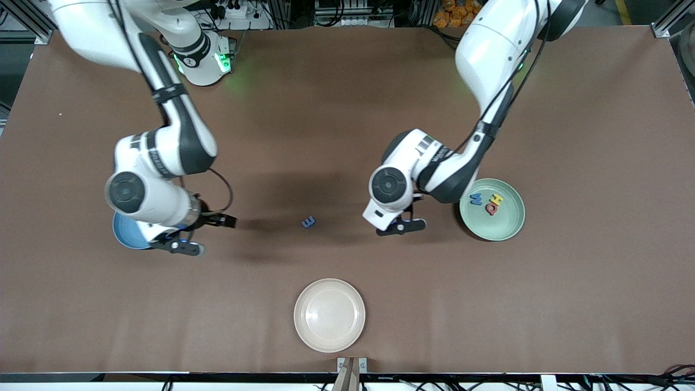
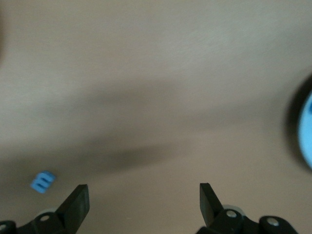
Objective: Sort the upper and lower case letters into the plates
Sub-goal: 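Carry the R toward the green plate while the right gripper reaches m, then lower the R onto the green plate and open the left gripper, then grasp the blue lowercase m with the right gripper while the left withdraws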
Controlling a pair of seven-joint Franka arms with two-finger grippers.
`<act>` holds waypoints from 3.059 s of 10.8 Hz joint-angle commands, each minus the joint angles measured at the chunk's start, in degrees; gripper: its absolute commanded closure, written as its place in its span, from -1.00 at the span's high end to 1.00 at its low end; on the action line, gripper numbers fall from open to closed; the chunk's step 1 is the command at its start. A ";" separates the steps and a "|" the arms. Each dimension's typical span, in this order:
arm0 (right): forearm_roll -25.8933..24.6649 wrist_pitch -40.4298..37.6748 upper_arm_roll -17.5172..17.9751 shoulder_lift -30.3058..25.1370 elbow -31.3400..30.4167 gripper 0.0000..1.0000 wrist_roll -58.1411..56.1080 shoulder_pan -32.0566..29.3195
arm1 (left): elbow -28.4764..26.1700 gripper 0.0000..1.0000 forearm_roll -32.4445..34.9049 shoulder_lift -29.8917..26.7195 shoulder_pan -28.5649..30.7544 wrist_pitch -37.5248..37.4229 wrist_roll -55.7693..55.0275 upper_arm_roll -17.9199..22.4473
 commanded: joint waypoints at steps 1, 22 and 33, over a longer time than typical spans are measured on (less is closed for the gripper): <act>1.38 1.92 -0.19 4.13 3.60 1.00 8.00 2.60 | -2.29 -1.00 -1.42 -2.93 0.36 -4.56 13.95 4.50; 2.52 13.54 -0.63 19.69 9.93 1.00 47.94 16.94 | -32.97 0.99 -19.08 -12.25 9.95 9.22 64.11 17.79; -4.42 14.41 -1.24 19.51 9.84 1.00 54.96 17.38 | -16.98 1.00 -12.51 -24.63 9.86 7.21 35.57 18.85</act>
